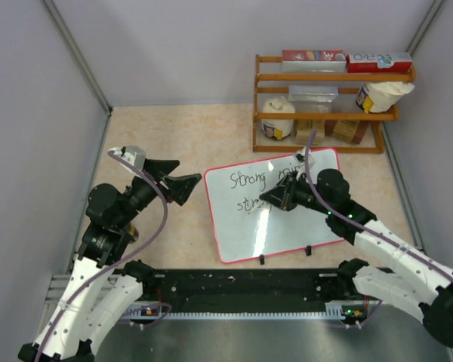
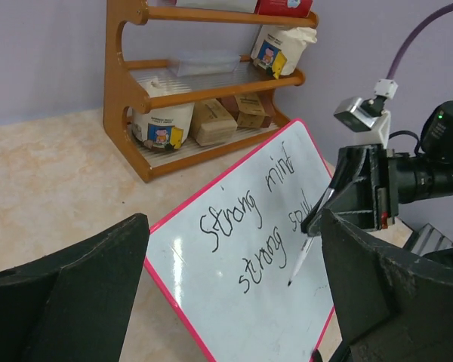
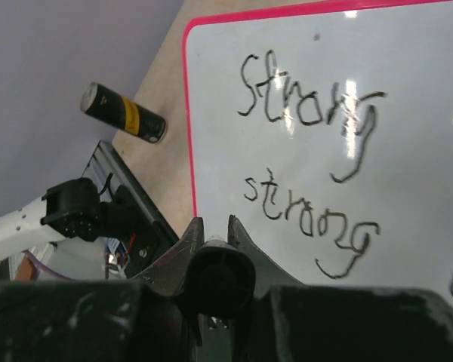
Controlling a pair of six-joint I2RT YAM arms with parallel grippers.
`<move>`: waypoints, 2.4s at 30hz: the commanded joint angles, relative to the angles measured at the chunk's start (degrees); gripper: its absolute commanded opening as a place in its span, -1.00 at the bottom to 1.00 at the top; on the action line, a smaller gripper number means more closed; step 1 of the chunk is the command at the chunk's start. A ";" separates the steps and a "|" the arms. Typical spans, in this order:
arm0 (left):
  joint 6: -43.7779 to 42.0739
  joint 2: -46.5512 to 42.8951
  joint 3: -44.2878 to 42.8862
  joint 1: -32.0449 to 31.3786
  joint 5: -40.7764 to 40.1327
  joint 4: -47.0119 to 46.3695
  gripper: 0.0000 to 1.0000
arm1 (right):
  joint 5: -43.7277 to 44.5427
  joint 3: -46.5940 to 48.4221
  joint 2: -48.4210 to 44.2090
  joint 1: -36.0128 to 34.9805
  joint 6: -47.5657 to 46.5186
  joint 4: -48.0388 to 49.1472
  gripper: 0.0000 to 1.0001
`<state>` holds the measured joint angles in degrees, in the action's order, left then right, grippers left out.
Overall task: Write a sentence on the whiteboard
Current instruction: Put down the whiteboard marker without the cap at the center of the board, then reset both arms
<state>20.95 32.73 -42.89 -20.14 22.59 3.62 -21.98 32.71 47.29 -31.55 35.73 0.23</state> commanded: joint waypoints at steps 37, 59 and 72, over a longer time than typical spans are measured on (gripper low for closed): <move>2.17 -7.95 -8.35 0.28 -1.58 4.20 0.96 | 0.35 42.53 52.12 -26.28 -0.92 0.30 0.30; 1.73 -8.12 -6.85 0.19 -1.85 6.05 0.96 | 2.91 40.33 45.00 -23.82 -0.92 0.21 0.50; -0.73 -6.02 -4.48 0.19 -3.78 11.41 0.98 | 15.02 26.10 25.06 -18.73 -3.29 0.65 0.94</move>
<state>22.22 25.41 -48.51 -20.14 20.86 12.95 -13.89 63.29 79.88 -53.60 34.30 0.10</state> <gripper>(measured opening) 0.985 0.943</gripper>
